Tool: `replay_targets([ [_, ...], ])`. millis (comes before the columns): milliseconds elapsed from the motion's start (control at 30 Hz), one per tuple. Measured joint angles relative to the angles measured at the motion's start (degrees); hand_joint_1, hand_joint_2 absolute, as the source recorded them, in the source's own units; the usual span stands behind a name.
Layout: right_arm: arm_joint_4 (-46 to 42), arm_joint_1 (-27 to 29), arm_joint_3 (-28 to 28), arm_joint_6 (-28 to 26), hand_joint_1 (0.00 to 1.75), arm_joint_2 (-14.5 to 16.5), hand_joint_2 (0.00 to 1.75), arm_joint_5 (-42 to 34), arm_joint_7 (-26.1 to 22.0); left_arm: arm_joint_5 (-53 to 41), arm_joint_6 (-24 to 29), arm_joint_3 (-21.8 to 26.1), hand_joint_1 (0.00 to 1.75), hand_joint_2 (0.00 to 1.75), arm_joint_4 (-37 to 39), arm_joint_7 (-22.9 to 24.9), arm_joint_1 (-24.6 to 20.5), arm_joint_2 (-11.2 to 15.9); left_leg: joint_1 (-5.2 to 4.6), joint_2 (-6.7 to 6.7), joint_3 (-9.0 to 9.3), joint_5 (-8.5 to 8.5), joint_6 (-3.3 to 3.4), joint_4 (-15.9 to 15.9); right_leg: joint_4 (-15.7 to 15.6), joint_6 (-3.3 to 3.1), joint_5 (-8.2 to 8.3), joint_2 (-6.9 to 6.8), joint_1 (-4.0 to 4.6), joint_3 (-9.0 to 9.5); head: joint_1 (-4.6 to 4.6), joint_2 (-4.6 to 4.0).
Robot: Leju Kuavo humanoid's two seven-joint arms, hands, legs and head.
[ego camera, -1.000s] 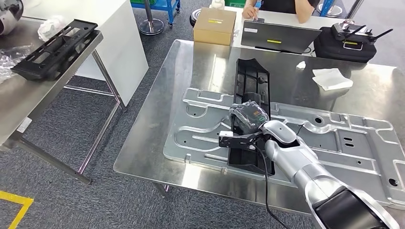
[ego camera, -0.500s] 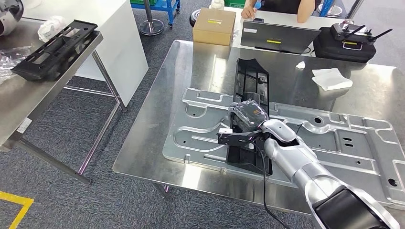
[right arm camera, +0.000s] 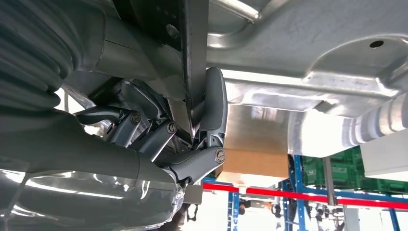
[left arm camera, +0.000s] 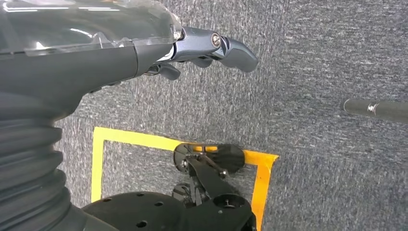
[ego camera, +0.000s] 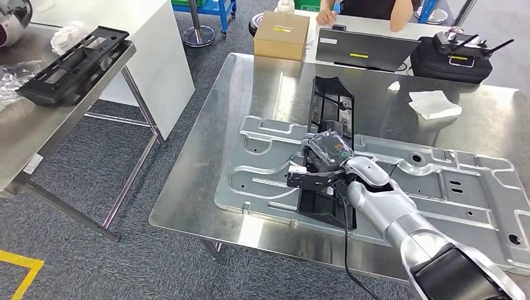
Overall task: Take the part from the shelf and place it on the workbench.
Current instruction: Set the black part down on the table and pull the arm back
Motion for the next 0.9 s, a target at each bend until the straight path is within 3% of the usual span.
replay_targets([
  [133, 0.0, 0.0, 0.3, -0.2, 1.75, -0.5, 1.75, -0.3, 0.0, -0.4, 0.2, 0.1, 0.00, 1.75, 0.0, 0.2, 0.0, 0.0, 0.00, -0.01, 0.03, 0.00, 0.00, 0.0, 0.0, 0.00, 0.00, -0.02, 0.00, 0.06, 0.00, 0.00],
  [267, 0.0, 0.2, 0.7, -0.4, 0.00, -1.0, 0.00, -0.9, 0.1, -0.1, -0.4, 0.1, 0.00, 1.75, 0.0, 1.4, 0.0, 0.0, 0.00, -0.02, 0.05, 0.00, 0.00, 0.0, 0.0, 0.00, 0.00, -0.04, 0.00, 0.11, 0.00, 0.00],
  [867, 0.0, 3.0, 1.2, -1.3, 0.00, -1.9, 0.00, -0.9, 0.8, -0.5, -1.8, 0.1, 0.00, 1.75, 0.0, 4.0, 0.1, 0.2, -0.07, -0.03, 0.04, 0.00, 0.01, 0.1, 0.0, 0.01, 0.00, -0.04, -0.02, 0.10, 0.02, 0.00],
  [900, 0.0, 3.0, 1.2, -1.3, 0.00, -2.0, 0.00, -0.9, 0.8, -0.5, -1.8, 0.1, 0.00, 1.31, 0.0, 4.0, 0.1, 0.2, -0.07, -0.03, 0.04, 0.00, 0.01, 0.1, 0.0, 0.01, 0.00, -0.04, -0.02, 0.11, 0.02, 0.00],
])
